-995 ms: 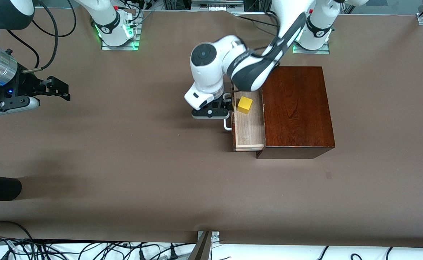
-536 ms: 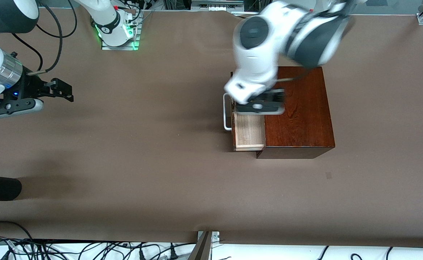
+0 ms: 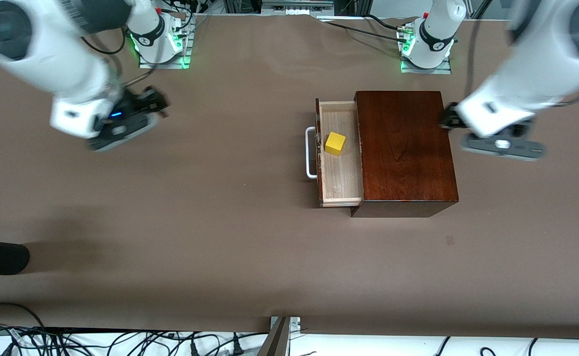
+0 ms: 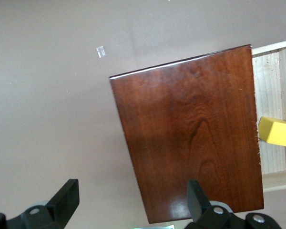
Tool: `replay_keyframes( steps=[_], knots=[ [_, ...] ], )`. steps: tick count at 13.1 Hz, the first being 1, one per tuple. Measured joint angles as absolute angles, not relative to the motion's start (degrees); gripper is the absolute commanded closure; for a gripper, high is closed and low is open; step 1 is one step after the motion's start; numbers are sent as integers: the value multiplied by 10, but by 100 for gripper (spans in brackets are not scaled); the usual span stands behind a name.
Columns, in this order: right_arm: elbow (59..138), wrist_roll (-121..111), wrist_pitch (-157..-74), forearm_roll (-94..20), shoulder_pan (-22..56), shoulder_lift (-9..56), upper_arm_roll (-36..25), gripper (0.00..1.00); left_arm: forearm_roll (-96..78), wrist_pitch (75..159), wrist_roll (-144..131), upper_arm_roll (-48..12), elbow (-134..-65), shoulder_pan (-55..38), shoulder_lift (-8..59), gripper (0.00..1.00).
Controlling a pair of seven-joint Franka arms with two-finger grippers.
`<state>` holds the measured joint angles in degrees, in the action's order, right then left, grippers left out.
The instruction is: Open drawer, take yellow block, close drawer
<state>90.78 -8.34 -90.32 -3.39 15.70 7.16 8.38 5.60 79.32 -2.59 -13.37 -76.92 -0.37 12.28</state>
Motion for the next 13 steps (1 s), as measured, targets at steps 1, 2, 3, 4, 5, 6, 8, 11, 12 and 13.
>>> replay_keyframes(
  steps=[1,2,3,4,5,6,8,11,12,13],
  knots=[
    [908,-84,-904,-34,161,72,115,0,50,793,-18,-129,-771,12,120,0],
    [908,-85,-912,-35,169,75,150,0,42,793,-17,-111,-777,16,115,0],
    [908,-85,-933,-35,181,81,176,0,30,798,-10,-87,-789,16,106,0],
    [906,-87,-959,-34,201,92,193,0,18,813,7,-64,-812,16,89,0],
    [898,-88,-979,-31,231,108,200,0,12,838,28,-41,-844,15,66,0],
    [883,-88,-992,-19,264,130,202,0,9,870,45,-20,-879,14,41,0],
    [834,-88,-1012,7,324,184,202,0,8,941,57,1,-935,10,1,0],
    [766,-89,-1066,50,385,273,202,0,8,977,57,28,-965,-13,-18,0],
    [752,-89,-1092,71,402,301,202,0,8,977,57,30,-965,-16,-17,0],
    [740,-89,-1116,90,416,325,201,0,8,979,57,31,-965,-18,-16,0]
  ],
)
